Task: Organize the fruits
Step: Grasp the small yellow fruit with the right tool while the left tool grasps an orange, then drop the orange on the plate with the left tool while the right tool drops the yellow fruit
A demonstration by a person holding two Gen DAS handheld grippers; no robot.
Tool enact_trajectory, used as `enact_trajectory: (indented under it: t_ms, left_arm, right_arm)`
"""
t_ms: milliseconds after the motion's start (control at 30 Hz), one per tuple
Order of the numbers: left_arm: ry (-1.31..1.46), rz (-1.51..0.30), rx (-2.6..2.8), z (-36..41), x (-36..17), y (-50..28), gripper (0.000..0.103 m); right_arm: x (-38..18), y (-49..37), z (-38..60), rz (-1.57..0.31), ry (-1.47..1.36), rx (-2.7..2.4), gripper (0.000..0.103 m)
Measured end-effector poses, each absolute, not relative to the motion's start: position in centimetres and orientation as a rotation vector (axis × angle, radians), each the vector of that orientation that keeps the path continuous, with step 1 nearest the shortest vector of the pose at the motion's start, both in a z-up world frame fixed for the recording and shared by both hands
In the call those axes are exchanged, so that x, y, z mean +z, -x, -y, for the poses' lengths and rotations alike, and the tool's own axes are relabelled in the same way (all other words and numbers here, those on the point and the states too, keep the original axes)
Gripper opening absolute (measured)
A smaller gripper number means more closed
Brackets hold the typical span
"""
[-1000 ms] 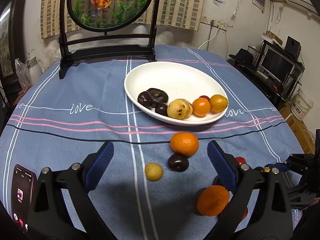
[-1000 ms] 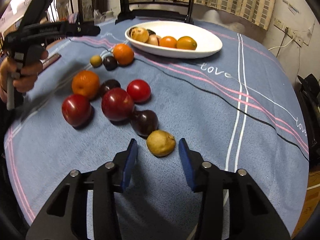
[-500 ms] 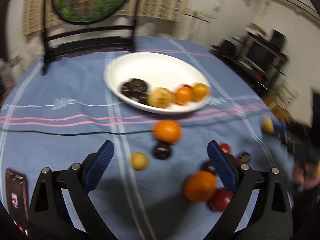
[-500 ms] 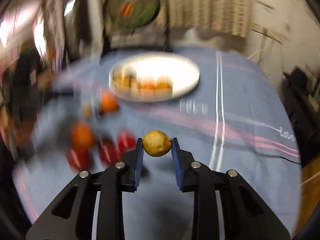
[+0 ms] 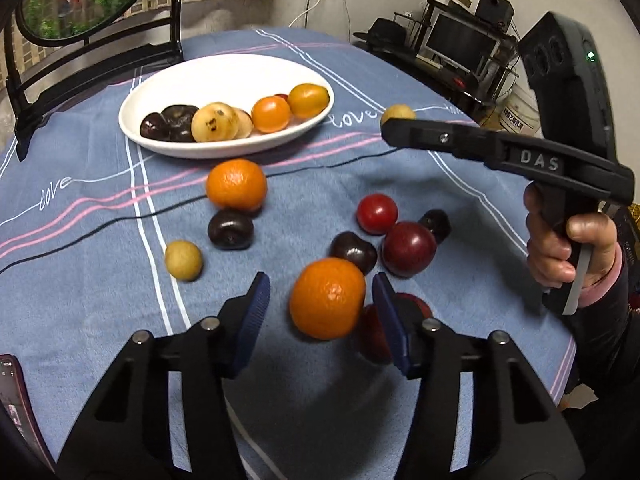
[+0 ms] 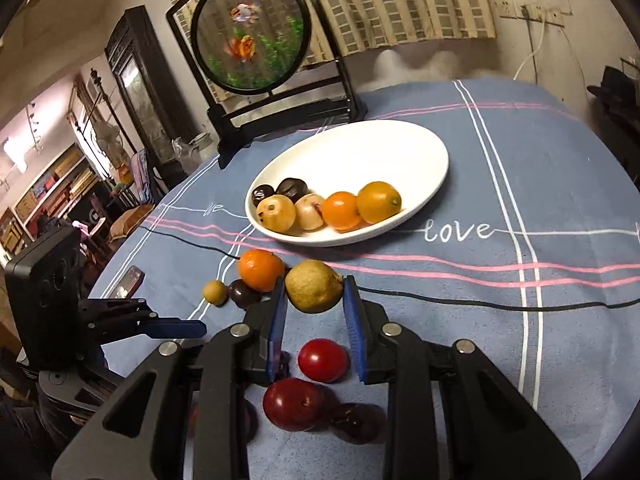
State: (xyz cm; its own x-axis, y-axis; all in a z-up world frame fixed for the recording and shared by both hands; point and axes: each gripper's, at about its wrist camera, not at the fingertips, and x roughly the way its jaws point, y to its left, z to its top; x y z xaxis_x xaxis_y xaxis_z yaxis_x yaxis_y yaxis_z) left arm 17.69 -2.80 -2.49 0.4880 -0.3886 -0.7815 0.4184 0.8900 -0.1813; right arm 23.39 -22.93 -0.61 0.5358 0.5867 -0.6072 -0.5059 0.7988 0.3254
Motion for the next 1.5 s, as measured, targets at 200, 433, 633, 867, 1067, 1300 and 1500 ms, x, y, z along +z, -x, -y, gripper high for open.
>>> enact_trajectory:
  t_ms: [200,433,633,867,1067,1300,1500]
  left_arm:
    - [-0.011,-0.982,-0.492,2.5,-3.2,-18.0,0.051]
    - [-0.005,-1.003,-0.515,2.7,-3.7,-18.3,0.043]
    - [-0.001,-1.002,-0.515,2.8,-3.7,-18.2,0.042]
    - [-0.012,-0.985,-0.479,2.6,-3.4,-18.3,0.040]
    - [0.026,-0.927,-0.413,1.4,-1.6,-19.6,0.038]
    - [0.050,-0.798,-0.270,0.7,2.1,-23.0,0.038]
    - [0.072,-0.737,-0.175,0.7,3.2,-29.1,0.038]
  right_arm:
    - [-0.3,-23.0,22.9,-0.758,-0.105,0.657,0.028]
    - [-0.5,-22.9,23.0,-0.765,-0.108,0.655,0.028]
    - [-0.5,-22.9,22.9,-0.767,-0.108,0.656,0.028]
    - [-0.4,-22.9,22.9,-0.760,-0.108,0.656,0.028]
    - [0.3,-24.0,22.7,-0.724,-0.113,0.644,0.028]
    - [1.8,-27.5,21.6,-0.666,-0.131,0.590,0.028]
    - [1.4,-32.5,19.5,-0.687,-0.129,0.520,0.028]
